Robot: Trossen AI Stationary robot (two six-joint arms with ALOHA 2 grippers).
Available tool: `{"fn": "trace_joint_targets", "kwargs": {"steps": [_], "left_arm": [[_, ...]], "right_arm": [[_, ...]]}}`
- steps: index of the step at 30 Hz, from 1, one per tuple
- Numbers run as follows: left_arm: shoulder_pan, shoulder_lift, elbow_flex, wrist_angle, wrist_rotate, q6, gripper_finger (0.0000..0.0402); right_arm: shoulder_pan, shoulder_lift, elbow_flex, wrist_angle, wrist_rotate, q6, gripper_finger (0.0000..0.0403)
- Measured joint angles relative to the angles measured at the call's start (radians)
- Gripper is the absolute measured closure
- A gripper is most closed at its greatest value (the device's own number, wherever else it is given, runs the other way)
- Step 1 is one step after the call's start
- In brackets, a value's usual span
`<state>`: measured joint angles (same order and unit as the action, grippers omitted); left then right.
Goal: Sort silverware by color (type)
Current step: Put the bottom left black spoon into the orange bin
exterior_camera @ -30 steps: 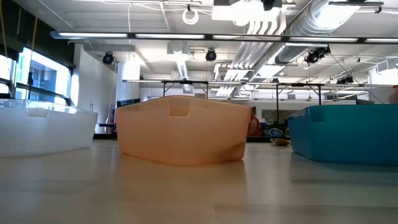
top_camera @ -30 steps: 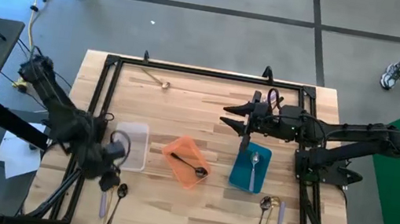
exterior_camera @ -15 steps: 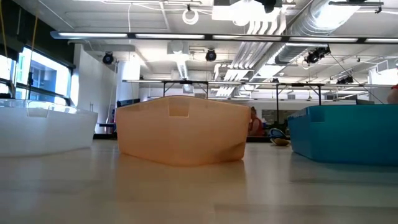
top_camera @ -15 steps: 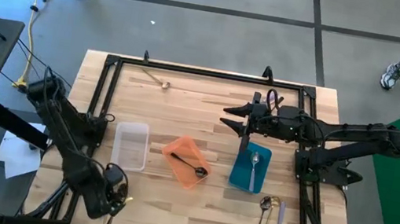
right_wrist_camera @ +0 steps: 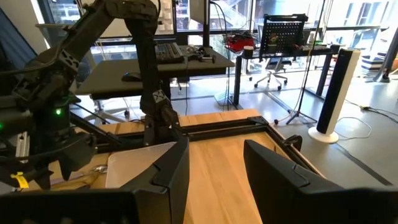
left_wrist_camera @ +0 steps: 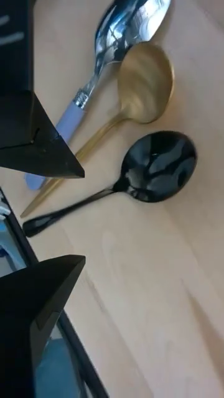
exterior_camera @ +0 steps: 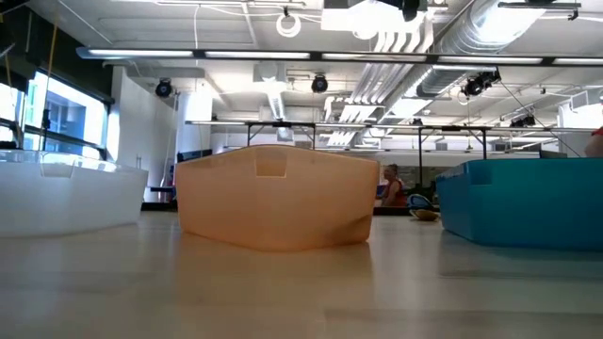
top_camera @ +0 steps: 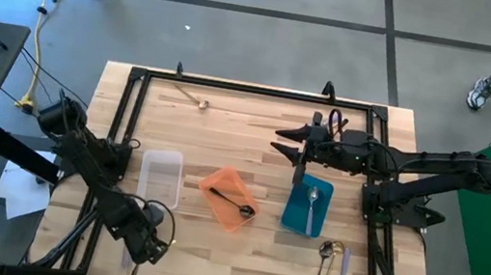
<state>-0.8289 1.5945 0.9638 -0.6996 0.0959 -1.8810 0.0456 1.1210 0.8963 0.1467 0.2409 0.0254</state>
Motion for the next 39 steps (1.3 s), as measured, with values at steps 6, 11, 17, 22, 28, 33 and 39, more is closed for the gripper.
{"fn": "trace_joint_targets", "kwargs": {"steps": [6,11,17,22,28,33,39], "left_arm": [[0.012,0.0,0.0,0.016,0.011,-0.055,0.02],[-0.013,0.0,0.0,0.063,0.018,-0.171,0.02],[-0.049,0.008,0.01,0.12,-0.021,-0.291,0.02],[-0.047,0.098,0.098,0.071,-0.01,-0.226,0.02],[-0.032,0.191,0.248,-0.258,-0.014,-0.17,0.02],[-0.028,0.192,0.251,-0.22,-0.059,-0.166,0.02],[-0.029,0.194,0.144,-0.114,0.003,-0.196,0.02]], "right_arm": [[0.0,0.0,0.0,-0.027,0.002,0.0,0.0265],[0.0,0.0,0.0,-0.072,0.002,0.0,0.0265],[0.0,0.0,0.0,-0.119,0.002,0.0,0.0265],[0.0,0.0,0.0,-0.13,0.002,0.0,0.0265],[0.0,0.0,0.0,-0.129,0.001,0.0,0.0265],[0.0,0.0,0.0,-0.129,-0.001,0.0,0.0265],[0.0,0.0,0.0,-0.129,-0.001,0.062,0.0265]]}}
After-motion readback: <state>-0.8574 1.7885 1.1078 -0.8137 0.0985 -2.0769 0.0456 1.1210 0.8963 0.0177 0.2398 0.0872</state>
